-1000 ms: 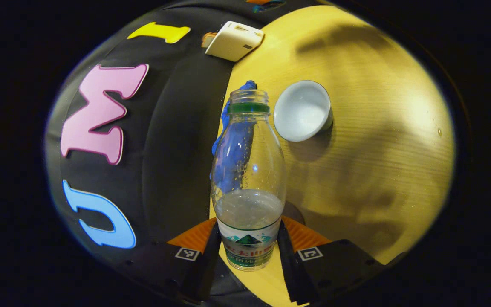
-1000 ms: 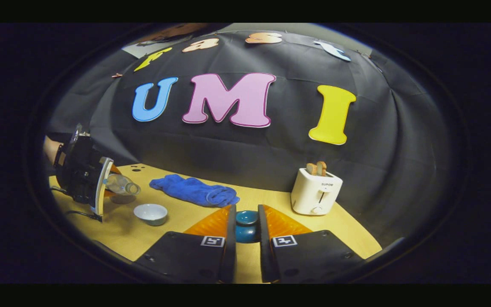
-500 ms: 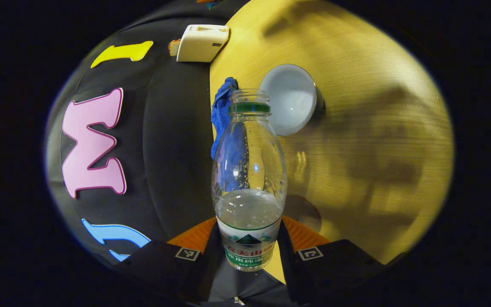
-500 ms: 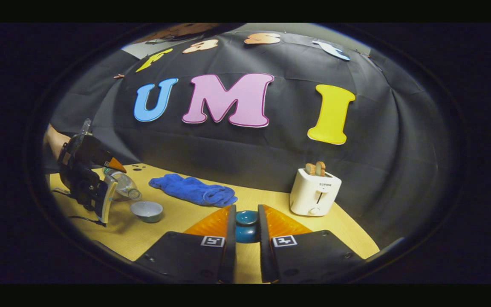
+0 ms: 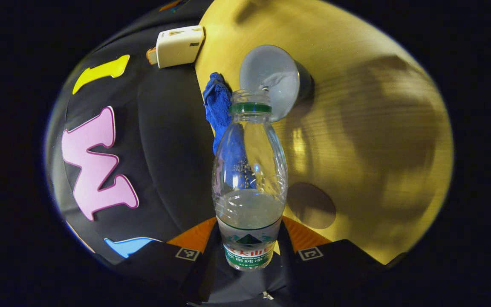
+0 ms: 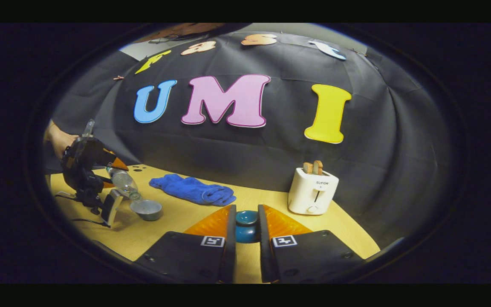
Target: Open the teacup lid with one hand, grasp the water bottle and pour water into the teacup with the other hand; after pouring, place the water bottle on the coaster and then close the teacup lid.
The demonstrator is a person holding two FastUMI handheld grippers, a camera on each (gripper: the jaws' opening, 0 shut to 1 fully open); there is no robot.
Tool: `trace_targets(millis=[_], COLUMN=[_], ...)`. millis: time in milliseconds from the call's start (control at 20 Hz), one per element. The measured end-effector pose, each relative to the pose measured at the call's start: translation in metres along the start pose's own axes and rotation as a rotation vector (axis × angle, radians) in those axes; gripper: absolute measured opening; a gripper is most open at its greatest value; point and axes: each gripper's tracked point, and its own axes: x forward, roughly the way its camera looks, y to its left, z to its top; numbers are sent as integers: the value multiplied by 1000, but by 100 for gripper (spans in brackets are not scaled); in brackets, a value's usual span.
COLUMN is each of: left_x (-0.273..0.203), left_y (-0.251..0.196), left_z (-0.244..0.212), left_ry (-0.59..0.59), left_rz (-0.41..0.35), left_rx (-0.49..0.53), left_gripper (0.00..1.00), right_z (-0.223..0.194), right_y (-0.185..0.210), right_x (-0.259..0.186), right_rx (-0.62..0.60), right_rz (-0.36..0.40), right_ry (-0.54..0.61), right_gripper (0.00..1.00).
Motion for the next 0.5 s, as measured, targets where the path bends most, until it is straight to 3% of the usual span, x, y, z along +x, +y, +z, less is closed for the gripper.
trace_targets(millis=[250, 300, 500], left_x=[1, 2, 4], left_y=[10, 12, 22], left_z=[1, 0, -5], left_ry=[12, 17, 45], left_rz=[41, 49, 98], left_rx=[45, 57, 108], left_gripper=[69, 69, 69], right_z=[-3, -3, -2], right_y=[-1, -2, -5], right_x=[-1, -1, -1], right_rx=[-3, -2, 3], right_rz=[6, 4, -4], right_ry=[5, 6, 0], right_gripper=[26, 31, 31])
